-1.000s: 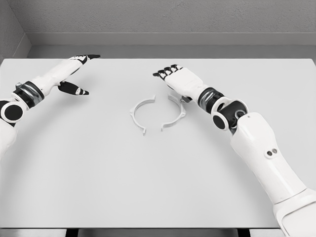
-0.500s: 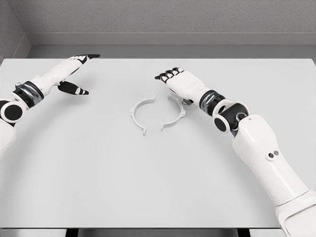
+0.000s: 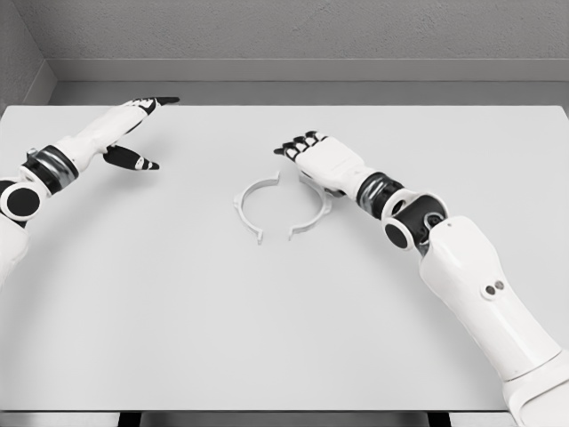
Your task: Assemble PVC drainage pipe clamps
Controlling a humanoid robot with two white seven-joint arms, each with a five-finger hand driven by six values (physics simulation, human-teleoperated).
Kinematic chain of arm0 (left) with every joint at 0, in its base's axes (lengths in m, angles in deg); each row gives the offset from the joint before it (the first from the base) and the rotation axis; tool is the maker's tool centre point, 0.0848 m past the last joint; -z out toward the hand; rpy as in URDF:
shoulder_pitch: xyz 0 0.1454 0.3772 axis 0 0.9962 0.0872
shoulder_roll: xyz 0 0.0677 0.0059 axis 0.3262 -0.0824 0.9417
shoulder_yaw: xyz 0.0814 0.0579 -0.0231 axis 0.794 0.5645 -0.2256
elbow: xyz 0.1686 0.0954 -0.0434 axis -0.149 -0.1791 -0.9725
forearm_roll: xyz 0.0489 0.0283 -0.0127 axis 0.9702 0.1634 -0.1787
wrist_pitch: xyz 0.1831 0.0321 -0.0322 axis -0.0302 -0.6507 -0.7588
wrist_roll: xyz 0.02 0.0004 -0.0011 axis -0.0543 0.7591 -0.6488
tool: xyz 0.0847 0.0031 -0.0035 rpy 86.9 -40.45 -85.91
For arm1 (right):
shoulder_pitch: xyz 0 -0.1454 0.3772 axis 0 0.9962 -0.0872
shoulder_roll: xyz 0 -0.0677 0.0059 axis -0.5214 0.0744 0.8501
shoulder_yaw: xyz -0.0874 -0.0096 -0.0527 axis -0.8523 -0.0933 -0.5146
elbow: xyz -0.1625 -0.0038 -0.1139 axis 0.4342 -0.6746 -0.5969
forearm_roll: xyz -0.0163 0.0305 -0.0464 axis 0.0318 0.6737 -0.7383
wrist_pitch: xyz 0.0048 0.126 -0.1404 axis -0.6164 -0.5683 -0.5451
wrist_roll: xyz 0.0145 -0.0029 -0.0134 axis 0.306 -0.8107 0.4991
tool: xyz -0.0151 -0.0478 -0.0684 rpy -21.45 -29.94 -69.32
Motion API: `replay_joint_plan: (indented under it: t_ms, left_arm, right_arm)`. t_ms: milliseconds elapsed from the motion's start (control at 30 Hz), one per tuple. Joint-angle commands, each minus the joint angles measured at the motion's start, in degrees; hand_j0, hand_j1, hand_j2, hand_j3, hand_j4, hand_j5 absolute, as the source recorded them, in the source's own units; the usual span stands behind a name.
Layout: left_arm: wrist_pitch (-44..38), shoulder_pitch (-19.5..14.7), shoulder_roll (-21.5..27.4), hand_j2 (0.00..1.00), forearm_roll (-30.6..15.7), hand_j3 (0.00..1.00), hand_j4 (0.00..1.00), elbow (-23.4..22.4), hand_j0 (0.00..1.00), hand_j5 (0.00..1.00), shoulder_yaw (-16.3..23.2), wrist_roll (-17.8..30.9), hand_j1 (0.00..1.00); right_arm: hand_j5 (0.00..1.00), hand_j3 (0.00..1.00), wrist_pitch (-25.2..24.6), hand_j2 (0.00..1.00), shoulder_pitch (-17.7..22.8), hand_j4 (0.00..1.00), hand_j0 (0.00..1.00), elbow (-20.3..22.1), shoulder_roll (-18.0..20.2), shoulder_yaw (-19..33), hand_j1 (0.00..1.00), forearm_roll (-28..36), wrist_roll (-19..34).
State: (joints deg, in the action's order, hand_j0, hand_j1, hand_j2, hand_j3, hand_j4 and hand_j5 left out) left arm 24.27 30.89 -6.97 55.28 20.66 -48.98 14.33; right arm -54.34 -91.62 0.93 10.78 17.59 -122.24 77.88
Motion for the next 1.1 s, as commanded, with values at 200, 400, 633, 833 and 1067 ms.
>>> replay_joint_plan:
  t_ms: [200, 400, 633, 833, 1067]
  left_arm:
    - [-0.1, 0.0, 0.0, 1.00, -0.4, 1.00, 1.00, 0.0, 1.00, 1.00, -0.1, 0.0, 1.00]
    - [-0.1, 0.0, 0.0, 1.00, -0.4, 1.00, 1.00, 0.0, 1.00, 1.00, -0.1, 0.0, 1.00]
    - [-0.1, -0.9, -2.6, 1.00, -0.3, 1.00, 1.00, 0.1, 1.00, 1.00, 0.8, 0.0, 1.00]
    - [-0.1, -3.3, -8.1, 1.00, -0.1, 1.00, 1.00, 0.1, 1.00, 1.00, 5.4, 0.0, 1.00]
    - [-0.1, -3.3, -10.3, 1.00, -0.2, 1.00, 1.00, 0.2, 1.00, 1.00, 7.5, 0.0, 1.00]
  right_arm:
    - [1.00, 1.00, 0.0, 1.00, 0.5, 1.00, 1.00, 2.2, 1.1, -0.1, 1.00, 0.1, 0.0]
    - [1.00, 1.00, -1.0, 1.00, 0.5, 1.00, 1.00, 2.4, 1.2, 0.8, 1.00, 0.1, 0.0]
    - [1.00, 1.00, 1.1, 1.00, 12.5, 1.00, 1.00, 23.0, 2.8, 31.6, 1.00, 2.8, -0.3]
    - [1.00, 1.00, 20.1, 1.00, 26.4, 1.00, 1.00, 26.3, 12.0, 46.1, 1.00, 27.0, 0.3]
    - [1.00, 1.00, 24.5, 1.00, 36.0, 1.00, 1.00, 25.9, 17.2, 47.3, 1.00, 28.0, 0.3]
